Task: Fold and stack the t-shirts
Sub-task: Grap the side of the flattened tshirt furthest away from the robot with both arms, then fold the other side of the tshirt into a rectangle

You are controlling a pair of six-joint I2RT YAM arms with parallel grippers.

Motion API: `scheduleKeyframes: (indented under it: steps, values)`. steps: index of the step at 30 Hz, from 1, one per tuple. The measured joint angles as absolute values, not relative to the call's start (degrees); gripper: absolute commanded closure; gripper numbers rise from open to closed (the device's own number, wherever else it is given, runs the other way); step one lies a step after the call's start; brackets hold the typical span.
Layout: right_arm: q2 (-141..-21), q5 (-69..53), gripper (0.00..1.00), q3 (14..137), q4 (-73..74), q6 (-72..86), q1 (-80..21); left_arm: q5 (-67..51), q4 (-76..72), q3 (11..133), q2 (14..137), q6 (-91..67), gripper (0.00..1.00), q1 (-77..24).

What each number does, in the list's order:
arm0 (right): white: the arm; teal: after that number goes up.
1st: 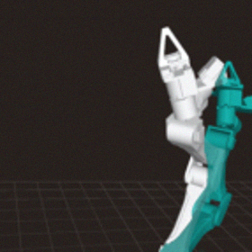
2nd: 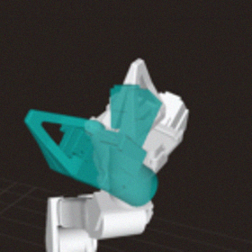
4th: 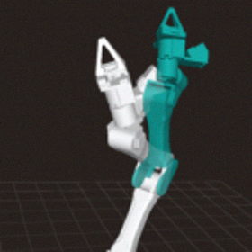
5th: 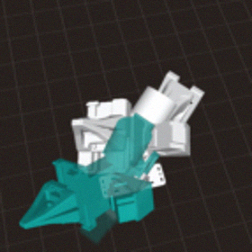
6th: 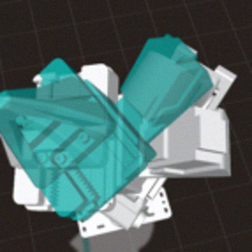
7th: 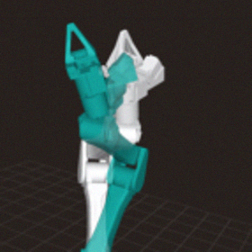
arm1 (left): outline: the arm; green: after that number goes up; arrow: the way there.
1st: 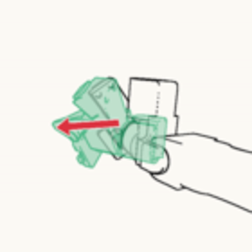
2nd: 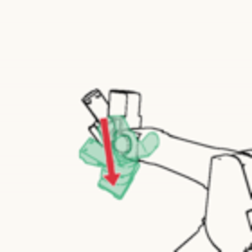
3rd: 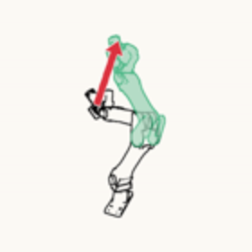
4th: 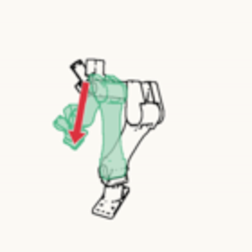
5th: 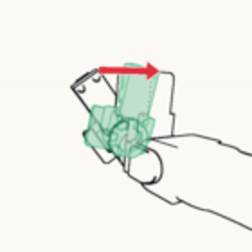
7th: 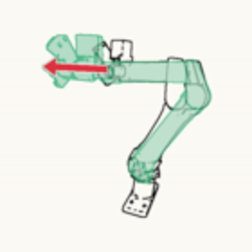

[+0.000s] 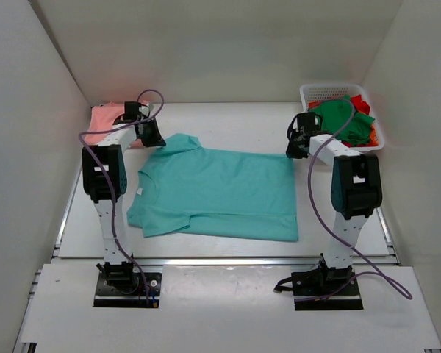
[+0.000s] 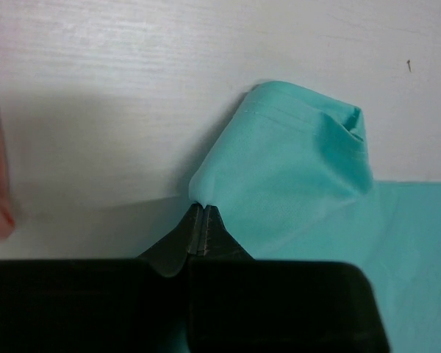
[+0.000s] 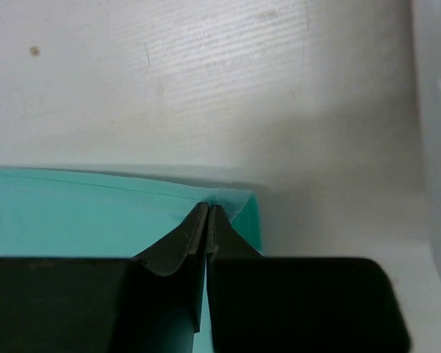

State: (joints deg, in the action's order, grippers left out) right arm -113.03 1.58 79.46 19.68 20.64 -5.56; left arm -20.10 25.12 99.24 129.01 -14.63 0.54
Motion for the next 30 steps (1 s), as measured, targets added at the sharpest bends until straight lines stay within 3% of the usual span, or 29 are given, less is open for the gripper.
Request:
scheduleKeyframes:
  steps: [10, 30]
  values:
    - [-95.3, -1.6, 1.00, 64.0, 17.1, 18.8, -5.6, -22.8, 23.9, 82.8, 114.0, -15.1, 1.00, 3.1]
    - [-72.4, -8.3, 1.00, 38.0, 15.8, 20.2, -6.9, -20.3, 28.1, 54.0, 83.9, -10.7, 1.00, 3.6]
